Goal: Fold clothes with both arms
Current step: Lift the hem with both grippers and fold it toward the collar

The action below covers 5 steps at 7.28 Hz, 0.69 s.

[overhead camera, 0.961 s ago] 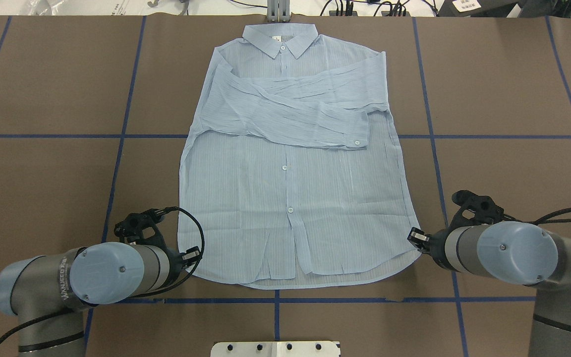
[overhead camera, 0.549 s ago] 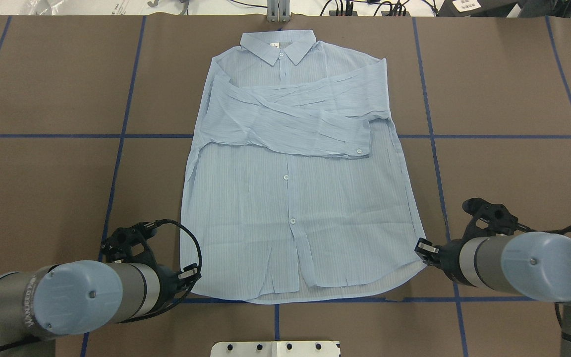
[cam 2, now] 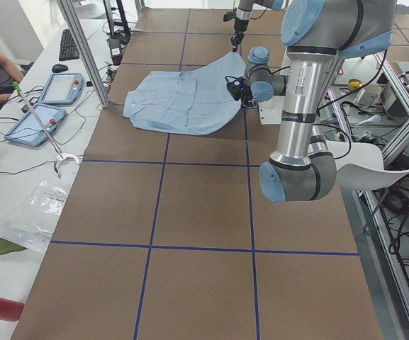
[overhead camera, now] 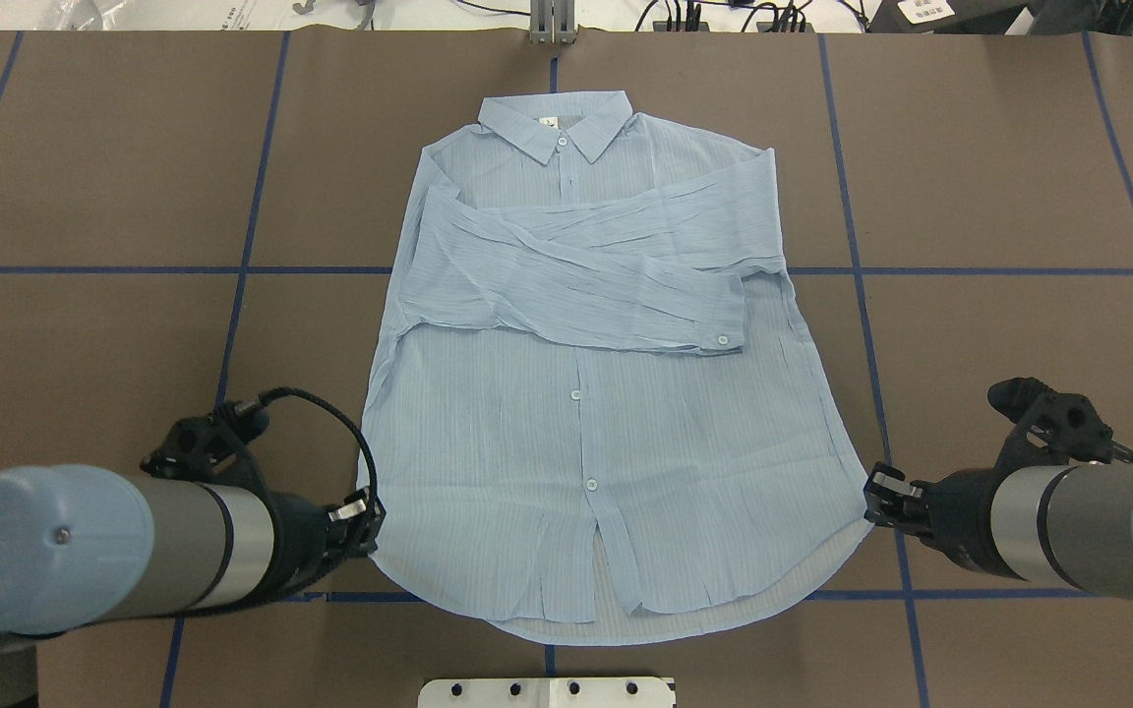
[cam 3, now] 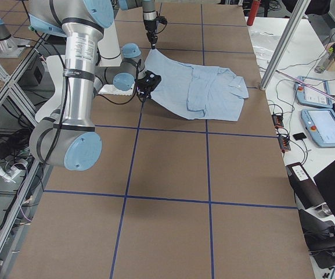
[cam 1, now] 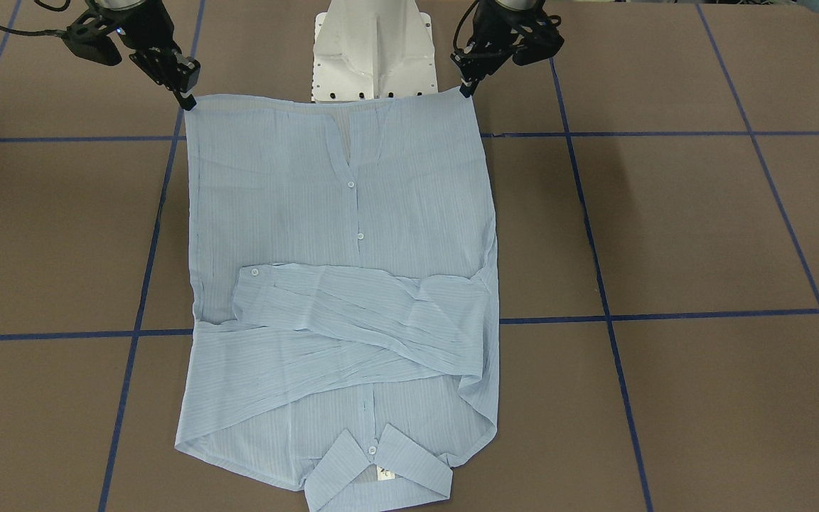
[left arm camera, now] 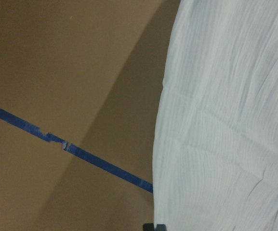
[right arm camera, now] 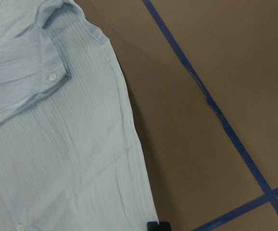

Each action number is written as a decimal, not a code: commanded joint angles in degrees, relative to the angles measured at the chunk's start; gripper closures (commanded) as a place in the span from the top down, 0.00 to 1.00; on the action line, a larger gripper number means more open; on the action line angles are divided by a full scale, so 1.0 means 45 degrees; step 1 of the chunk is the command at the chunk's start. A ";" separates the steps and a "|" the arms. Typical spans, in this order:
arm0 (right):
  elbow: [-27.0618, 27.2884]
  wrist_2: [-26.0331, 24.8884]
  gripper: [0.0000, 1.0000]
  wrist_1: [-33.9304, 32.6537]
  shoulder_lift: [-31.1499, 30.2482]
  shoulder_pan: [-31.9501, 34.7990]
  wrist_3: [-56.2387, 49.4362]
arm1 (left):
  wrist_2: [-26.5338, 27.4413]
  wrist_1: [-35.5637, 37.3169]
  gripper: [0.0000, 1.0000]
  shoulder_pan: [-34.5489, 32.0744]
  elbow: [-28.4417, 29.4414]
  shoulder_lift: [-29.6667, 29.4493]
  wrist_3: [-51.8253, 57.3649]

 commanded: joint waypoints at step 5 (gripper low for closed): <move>-0.5719 0.2963 0.00 -0.4766 0.7365 0.5947 -0.6929 | -0.1873 -0.1852 0.00 -0.5528 0.4886 -0.2810 0.6908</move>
